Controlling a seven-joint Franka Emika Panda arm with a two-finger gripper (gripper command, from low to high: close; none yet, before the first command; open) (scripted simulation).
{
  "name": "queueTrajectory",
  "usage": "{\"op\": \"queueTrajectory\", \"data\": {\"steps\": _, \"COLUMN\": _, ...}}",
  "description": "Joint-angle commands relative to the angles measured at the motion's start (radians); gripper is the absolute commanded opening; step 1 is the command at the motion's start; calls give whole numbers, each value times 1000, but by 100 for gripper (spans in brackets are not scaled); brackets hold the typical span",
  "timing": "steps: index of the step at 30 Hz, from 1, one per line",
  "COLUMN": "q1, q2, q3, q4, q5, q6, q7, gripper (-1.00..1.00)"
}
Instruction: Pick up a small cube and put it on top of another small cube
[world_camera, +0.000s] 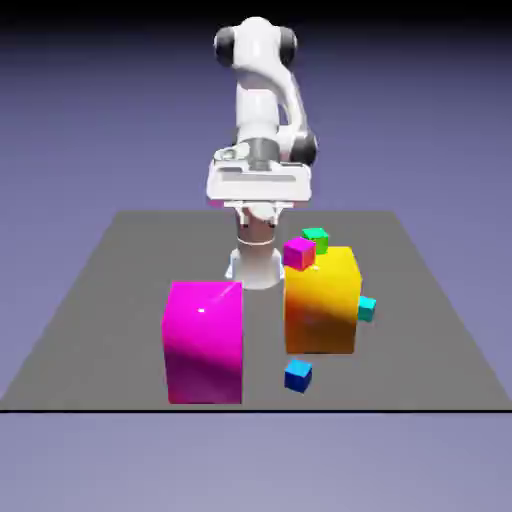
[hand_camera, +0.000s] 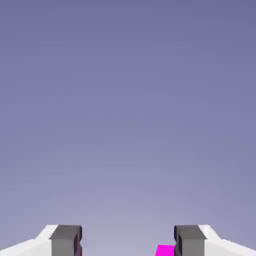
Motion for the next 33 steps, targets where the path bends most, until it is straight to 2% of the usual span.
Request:
{"op": "queueTrajectory", "data": {"steps": 1, "q1": 31, "q2": 22, "q3": -2, "q4": 7, "q5": 6, "q6": -44, "q7": -40, "gripper": 0}}
{"op": "queueTrajectory", "data": {"steps": 5, "q1": 158, "q2": 113, "q3": -2, "q4": 39, "q5": 25, "q6": -218, "q7": -182, "gripper": 0}}
{"op": "queueTrajectory", "data": {"steps": 14, "q1": 474, "q2": 326, "q3": 200, "q4": 195, "q5": -25, "q6": -609, "q7": -176, "gripper": 0}}
{"op": "queueTrajectory", "data": {"steps": 19, "q1": 480, "q2": 439, "q3": 346, "q4": 166, "q5": -236, "q6": -663, "q7": -164, "gripper": 0}}
{"op": "queueTrajectory", "data": {"steps": 33, "q1": 387, "q2": 596, "q3": 611, "q4": 106, "q5": -845, "q6": -609, "q7": -307, "gripper": 0}}
